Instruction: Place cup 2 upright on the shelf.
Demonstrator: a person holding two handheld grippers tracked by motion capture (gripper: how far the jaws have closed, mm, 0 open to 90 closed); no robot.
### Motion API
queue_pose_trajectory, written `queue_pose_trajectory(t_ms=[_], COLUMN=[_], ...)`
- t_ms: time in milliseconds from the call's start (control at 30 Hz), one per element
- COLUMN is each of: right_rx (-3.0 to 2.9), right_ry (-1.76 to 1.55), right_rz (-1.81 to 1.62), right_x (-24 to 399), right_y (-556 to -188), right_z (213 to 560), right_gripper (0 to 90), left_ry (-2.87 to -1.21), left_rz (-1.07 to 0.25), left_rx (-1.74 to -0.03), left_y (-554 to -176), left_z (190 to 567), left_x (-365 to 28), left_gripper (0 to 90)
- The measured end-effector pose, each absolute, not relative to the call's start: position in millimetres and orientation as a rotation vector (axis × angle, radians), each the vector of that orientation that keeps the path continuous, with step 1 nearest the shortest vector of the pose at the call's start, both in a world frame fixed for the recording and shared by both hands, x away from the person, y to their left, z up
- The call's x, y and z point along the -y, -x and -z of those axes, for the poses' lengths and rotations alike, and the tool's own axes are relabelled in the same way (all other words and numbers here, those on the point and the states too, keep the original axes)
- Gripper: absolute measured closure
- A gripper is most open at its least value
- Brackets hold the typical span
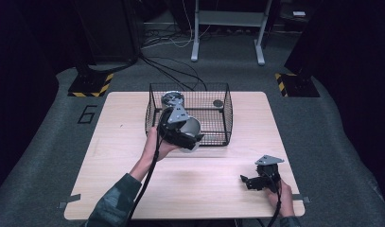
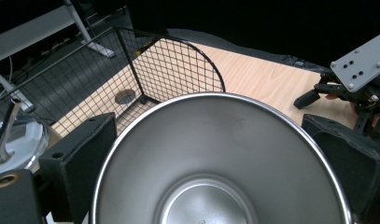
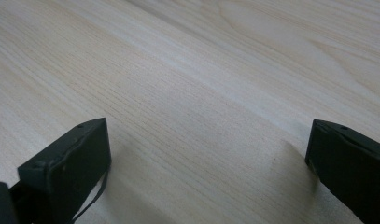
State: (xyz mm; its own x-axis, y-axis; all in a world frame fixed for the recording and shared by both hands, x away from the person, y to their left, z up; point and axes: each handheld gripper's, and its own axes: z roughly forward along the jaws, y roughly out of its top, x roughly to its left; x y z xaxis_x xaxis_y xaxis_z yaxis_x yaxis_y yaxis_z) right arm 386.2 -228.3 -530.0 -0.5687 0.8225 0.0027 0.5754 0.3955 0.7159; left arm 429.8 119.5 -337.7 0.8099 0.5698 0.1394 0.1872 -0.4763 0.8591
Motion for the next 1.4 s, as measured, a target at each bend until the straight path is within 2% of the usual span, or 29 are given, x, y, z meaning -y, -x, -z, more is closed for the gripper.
queue_pose_trajectory(t_ms=[633, 1400], right_rx=[-2.307, -2.300], right_ry=[-1.205, -1.219], right_rz=[-0.975, -0.977], right_x=[228.5, 227.9], right_y=[-386.4, -386.1], right_z=[530.0, 530.0], right_gripper=[0.0, 0.0], left_ry=[-2.043, -2.049], left_rz=[-0.536, -0.550], left_rx=[-0.582, -0.629], left_y=[-459.3, -493.1], left_z=[325.0, 331.4], left_x=[-97.7, -69.1], left_gripper=[6.3, 6.3])
